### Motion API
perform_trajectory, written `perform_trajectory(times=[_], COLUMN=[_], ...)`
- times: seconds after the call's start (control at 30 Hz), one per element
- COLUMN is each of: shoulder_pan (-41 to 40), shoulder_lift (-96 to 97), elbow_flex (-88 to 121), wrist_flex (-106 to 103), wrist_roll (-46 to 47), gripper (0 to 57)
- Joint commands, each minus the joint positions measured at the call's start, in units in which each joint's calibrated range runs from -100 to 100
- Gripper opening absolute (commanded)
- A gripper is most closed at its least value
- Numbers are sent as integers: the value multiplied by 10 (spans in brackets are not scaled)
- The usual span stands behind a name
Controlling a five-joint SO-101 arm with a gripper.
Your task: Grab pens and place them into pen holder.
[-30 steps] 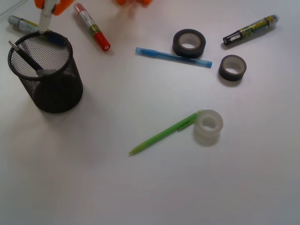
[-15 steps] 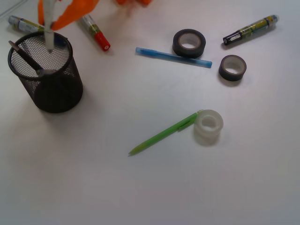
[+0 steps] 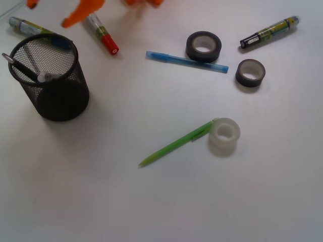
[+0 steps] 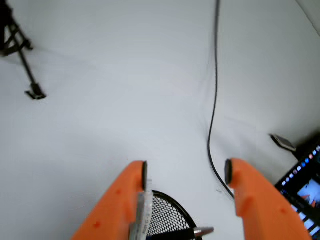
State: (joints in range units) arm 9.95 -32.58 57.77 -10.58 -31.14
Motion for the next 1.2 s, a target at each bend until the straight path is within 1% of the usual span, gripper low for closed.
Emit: perform_trajectory(times=[0.0,0.1,0.2,0.27,0.4,0.7,1.17], shoulder_pan=[-36,-77,-116,-144,-196,-255,-306], shoulder_lift=[-54,-74,-78,-77,-50,112,285], elbow_flex=[-113,-173,-202,-204,-198,-206,-203], wrist_flex=[295,503,667,741,819,834,724], wrist_roll=[70,124,138,138,138,108,85], gripper=[183,183,183,183,183,183,183])
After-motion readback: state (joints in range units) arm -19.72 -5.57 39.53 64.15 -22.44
